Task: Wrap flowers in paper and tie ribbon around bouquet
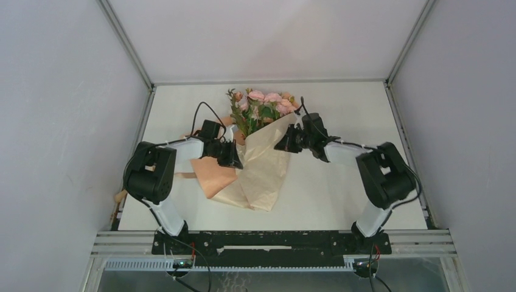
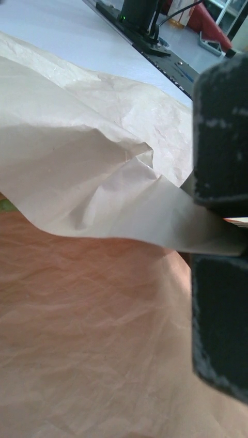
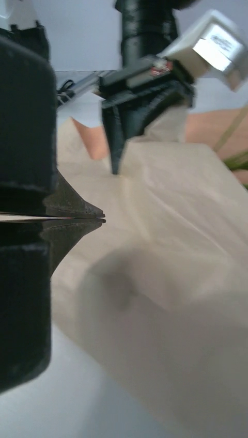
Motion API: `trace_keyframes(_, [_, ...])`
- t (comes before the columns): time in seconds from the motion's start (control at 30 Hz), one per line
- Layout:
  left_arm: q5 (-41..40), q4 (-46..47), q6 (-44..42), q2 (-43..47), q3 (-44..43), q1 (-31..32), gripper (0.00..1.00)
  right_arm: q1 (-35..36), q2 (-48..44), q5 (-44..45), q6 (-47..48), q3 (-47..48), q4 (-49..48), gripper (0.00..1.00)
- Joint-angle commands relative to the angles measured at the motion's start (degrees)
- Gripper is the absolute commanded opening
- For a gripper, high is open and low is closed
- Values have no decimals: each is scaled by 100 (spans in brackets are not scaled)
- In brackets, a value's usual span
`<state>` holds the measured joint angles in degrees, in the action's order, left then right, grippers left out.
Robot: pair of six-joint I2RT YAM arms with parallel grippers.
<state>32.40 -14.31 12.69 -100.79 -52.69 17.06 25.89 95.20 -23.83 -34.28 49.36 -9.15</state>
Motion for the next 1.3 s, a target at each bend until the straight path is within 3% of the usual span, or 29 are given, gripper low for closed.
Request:
trace_keyframes(0.0, [332, 138, 163, -128, 160, -182, 0, -481, 975, -196, 33, 857, -268, 0])
trace_keyframes(0.17, [463, 201, 249, -310, 206, -306, 0, -1032, 1773, 39, 37, 1824, 168, 0])
trace_keyframes(0.43, [374, 316, 305, -193, 271, -305, 0, -1349, 1747, 715, 616, 2789, 1239, 0])
trace_keyframes(0.6, [295, 420, 365, -93, 294, -308, 0, -358, 827, 926, 1018, 2042, 1444, 0])
trace_keyframes(0.73, [231, 426, 347, -38, 328, -306, 0, 797, 306, 458, 509, 1198, 986, 0])
trace_keyframes(0.9, [180, 424, 341, -23, 342, -305, 0, 1696, 552, 278, -65, 810, 557, 0])
trace_keyframes(1.03, [134, 434, 348, 31, 337, -303, 3, 2011, 1048, 167, -324, 737, 289, 0])
trace_keyframes(1.13, [74, 226, 232, 158, 225, -313, 16, 2056, 1354, 243, -418, 695, 285, 0])
trace_keyframes(1.27, [-70, -681, -270, 575, -250, -493, 51, 2010, 1526, 414, -460, 574, 405, 0])
